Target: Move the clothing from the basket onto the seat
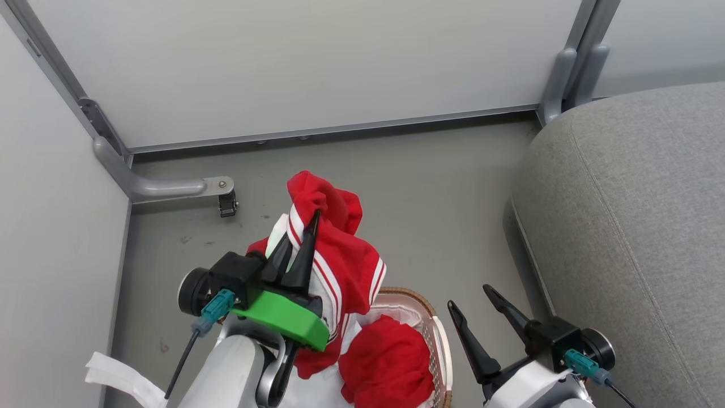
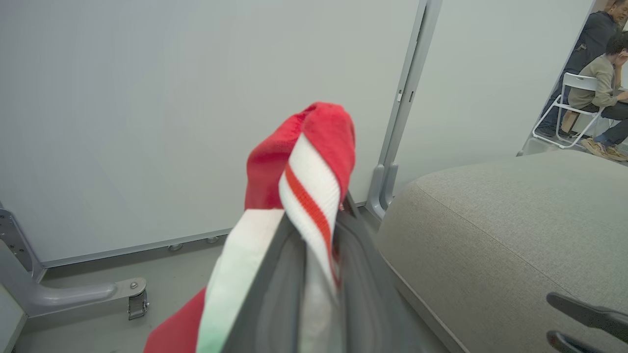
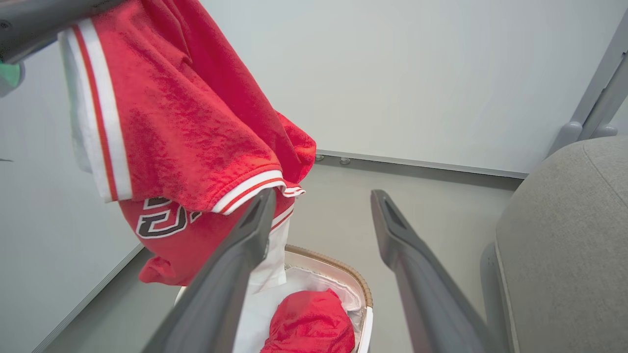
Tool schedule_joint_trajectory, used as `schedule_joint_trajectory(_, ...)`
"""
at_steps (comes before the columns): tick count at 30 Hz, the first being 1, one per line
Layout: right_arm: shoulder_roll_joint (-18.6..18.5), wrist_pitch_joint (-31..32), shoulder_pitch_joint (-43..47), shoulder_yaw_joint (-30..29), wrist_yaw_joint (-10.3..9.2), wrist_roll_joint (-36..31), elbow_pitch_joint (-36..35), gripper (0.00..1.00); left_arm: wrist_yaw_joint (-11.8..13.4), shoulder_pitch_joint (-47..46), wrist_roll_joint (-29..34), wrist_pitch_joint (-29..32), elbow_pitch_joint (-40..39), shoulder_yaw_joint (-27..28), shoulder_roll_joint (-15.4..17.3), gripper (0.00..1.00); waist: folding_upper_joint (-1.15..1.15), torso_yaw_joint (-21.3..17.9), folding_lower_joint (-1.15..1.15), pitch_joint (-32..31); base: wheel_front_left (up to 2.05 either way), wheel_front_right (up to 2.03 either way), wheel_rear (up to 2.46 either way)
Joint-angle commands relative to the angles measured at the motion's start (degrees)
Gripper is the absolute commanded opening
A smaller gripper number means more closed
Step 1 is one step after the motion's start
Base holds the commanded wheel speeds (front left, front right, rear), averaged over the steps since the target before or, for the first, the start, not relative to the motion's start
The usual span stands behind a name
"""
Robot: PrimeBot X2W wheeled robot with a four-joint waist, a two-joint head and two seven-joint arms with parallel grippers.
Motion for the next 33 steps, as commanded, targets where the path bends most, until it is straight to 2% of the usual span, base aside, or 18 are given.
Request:
schedule_joint_trajectory(1,0.0,-0.3,0.8,0.2,-0.06,0.6,0.3,1.00,-0.2,-1.2,-0.3,0.0,-0.7,-0.3,0.1,0.00,0.00,0.5,0.00,-0.3,0.00,0.00,0.00)
schedule_joint_trajectory(12,0.1,-0.3,-4.5,10.9,-0.06,3.7,-3.8,1.00,-0.2,-2.8,-2.3,0.0,-1.9,-3.7,-0.1,0.00,0.00,1.7,0.00,0.6,0.00,0.00,0.00)
schedule_joint_trajectory(17,0.0,-0.3,-9.3,15.5,-0.06,3.5,-3.1,1.00,-0.2,-3.2,-4.1,0.0,-2.5,-6.2,-0.1,0.00,0.00,2.9,0.00,1.2,0.00,0.00,0.00)
schedule_joint_trajectory(22,0.8,-0.3,-14.3,17.1,-0.06,1.3,0.6,1.00,-0.2,-4.1,-7.1,0.0,-3.6,-9.2,0.0,0.00,0.00,4.7,0.00,1.7,0.00,0.00,0.00)
schedule_joint_trajectory(29,1.5,-0.2,-18.0,15.7,-0.07,-1.0,7.0,1.00,-0.2,-5.1,-8.0,0.0,-3.9,-13.6,-0.1,0.00,0.00,7.0,0.00,1.8,0.00,0.00,0.00)
schedule_joint_trajectory(30,1.6,-0.2,-18.2,15.9,-0.07,-0.7,8.1,0.44,-0.2,-5.2,-8.0,0.0,-3.9,-14.1,-0.1,0.00,0.00,7.3,0.00,1.8,0.00,0.00,0.00)
schedule_joint_trajectory(31,1.7,-0.2,-18.4,16.2,-0.07,-0.2,9.0,0.20,-0.2,-5.2,-8.2,0.0,-3.8,-14.4,-0.1,0.00,0.00,7.4,0.00,1.7,0.00,0.00,0.00)
schedule_joint_trajectory(32,1.7,-0.2,-18.4,16.7,-0.07,0.9,9.7,0.00,-0.2,-5.2,-8.2,0.0,-3.7,-14.8,-0.1,0.00,0.00,7.6,0.00,1.7,0.00,0.00,0.00)
schedule_joint_trajectory(33,1.7,-0.2,-18.4,16.8,-0.07,1.7,9.9,0.00,-0.2,-5.1,-8.3,0.0,-3.5,-14.9,-0.1,0.00,0.00,7.7,0.00,1.6,0.00,0.00,0.00)
